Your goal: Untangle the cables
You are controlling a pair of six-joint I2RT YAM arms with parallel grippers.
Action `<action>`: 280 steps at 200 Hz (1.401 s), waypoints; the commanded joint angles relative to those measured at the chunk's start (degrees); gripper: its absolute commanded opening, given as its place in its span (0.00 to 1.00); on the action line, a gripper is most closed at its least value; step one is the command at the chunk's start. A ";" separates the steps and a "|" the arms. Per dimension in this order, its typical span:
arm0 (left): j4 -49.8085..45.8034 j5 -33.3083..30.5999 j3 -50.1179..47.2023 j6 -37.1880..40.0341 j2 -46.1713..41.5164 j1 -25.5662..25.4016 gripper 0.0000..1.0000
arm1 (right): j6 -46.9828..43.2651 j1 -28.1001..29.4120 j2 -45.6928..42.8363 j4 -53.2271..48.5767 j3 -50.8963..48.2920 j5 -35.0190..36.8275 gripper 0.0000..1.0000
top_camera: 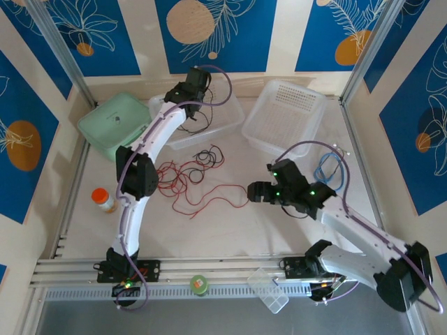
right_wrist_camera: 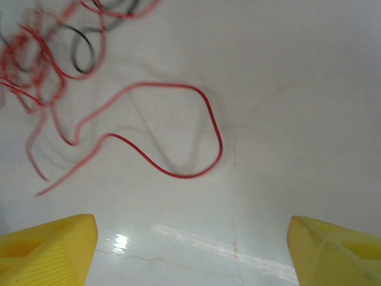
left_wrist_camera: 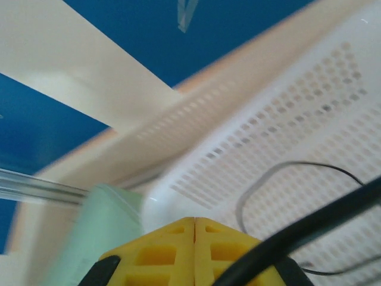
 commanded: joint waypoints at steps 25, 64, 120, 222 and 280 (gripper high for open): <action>-13.90 14.63 0.06 -14.74 0.65 0.64 0.28 | 5.30 5.22 8.56 -8.32 8.07 9.05 0.82; -19.51 20.86 -0.01 -18.11 -3.85 0.64 0.66 | 8.83 5.64 16.33 -11.45 12.67 8.90 0.77; -24.45 25.07 -2.80 -19.60 -12.68 0.64 0.83 | 10.91 6.38 32.61 -11.62 18.17 7.20 0.68; -21.25 28.97 -21.60 -20.94 -34.91 -0.78 0.87 | 10.97 4.44 44.53 -4.06 18.84 7.33 0.29; -16.93 29.39 -35.85 -22.35 -46.86 -3.94 0.87 | 8.12 3.67 36.46 -4.41 16.06 10.96 0.00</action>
